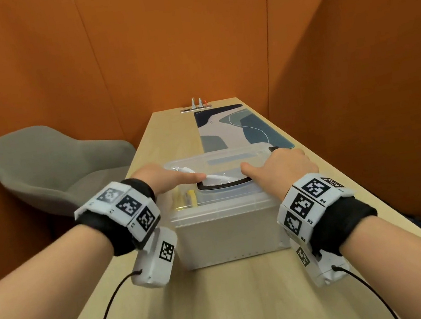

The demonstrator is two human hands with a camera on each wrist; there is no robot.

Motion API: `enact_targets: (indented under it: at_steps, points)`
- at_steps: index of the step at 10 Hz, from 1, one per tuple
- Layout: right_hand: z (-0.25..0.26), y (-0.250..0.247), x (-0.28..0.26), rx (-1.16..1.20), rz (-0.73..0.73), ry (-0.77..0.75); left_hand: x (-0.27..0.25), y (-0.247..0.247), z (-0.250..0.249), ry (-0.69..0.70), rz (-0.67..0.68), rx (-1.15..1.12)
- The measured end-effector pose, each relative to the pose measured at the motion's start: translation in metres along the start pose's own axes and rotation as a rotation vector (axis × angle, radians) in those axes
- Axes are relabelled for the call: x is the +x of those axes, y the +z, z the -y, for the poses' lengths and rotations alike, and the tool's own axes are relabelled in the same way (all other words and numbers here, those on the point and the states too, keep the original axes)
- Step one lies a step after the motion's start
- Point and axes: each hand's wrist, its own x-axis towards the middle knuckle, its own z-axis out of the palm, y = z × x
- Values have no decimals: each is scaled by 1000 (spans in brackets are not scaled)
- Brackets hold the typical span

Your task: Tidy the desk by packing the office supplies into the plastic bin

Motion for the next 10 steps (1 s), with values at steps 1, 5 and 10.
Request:
enact_targets:
  at_steps: [1, 5, 10]
  points:
    - [4, 3, -2, 12, -9, -6, -1, -13, -5, -14, 10, 58]
    - [5, 1, -4, 10, -21, -73, -4, -3, -8, 75, -146, 220]
    - [-9, -18, -21, 445, -72, -202, -32, -17, -4, 182, -72, 227]
